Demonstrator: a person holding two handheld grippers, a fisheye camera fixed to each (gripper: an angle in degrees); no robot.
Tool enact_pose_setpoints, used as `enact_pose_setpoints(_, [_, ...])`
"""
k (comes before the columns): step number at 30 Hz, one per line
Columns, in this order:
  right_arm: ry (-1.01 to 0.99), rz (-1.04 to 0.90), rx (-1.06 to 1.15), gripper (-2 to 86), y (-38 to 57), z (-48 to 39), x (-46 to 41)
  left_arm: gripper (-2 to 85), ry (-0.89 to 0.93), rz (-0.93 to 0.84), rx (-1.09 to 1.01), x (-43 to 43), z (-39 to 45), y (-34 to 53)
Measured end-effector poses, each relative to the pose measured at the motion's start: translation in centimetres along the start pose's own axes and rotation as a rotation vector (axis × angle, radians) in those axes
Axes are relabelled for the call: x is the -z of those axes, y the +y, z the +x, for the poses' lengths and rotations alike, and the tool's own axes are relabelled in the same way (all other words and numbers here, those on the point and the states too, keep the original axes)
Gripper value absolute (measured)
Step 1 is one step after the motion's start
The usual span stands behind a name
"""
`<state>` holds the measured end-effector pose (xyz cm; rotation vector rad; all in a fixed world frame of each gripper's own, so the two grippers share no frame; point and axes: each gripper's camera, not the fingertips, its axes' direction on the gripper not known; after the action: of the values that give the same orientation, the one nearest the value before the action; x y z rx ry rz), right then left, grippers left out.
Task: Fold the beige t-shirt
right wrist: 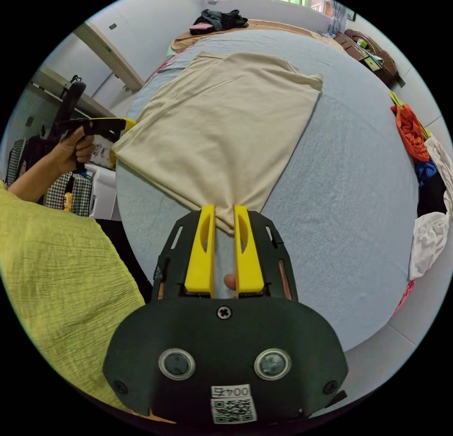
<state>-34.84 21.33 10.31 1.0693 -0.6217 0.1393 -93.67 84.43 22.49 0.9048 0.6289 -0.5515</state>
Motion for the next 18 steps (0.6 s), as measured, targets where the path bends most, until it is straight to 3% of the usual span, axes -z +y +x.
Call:
enact_pose_setpoints(2, [-0.006, 0.013, -0.006, 6.6, 0.6, 0.5, 0.5, 1.9, -0.021, 0.009, 0.036, 0.7, -0.2, 0.6])
enact_pose_setpoints(6, [-0.073, 0.024, -0.013, 10.5, 1.5, 1.4, 1.5, 0.9, 0.043, 0.115, -0.109, 2.2, 3.8, 1.2])
enact_pose_setpoints(9, [-0.1, 0.034, -0.024, 11.3, 2.3, 2.5, 2.3, 0.6, 0.026, -0.013, -0.192, -1.1, 6.0, 0.7])
enact_pose_setpoints(11, [-0.205, 0.065, -0.091, 11.5, 3.6, 5.2, 3.6, 0.5, -0.037, -0.107, -0.15, -3.4, 5.3, 0.9])
enact_pose_setpoints(18, [-0.6, 0.164, -0.449, 11.2, 10.5, 16.3, 4.1, 1.9, 0.03, -0.051, 0.001, -2.0, 3.0, 2.0])
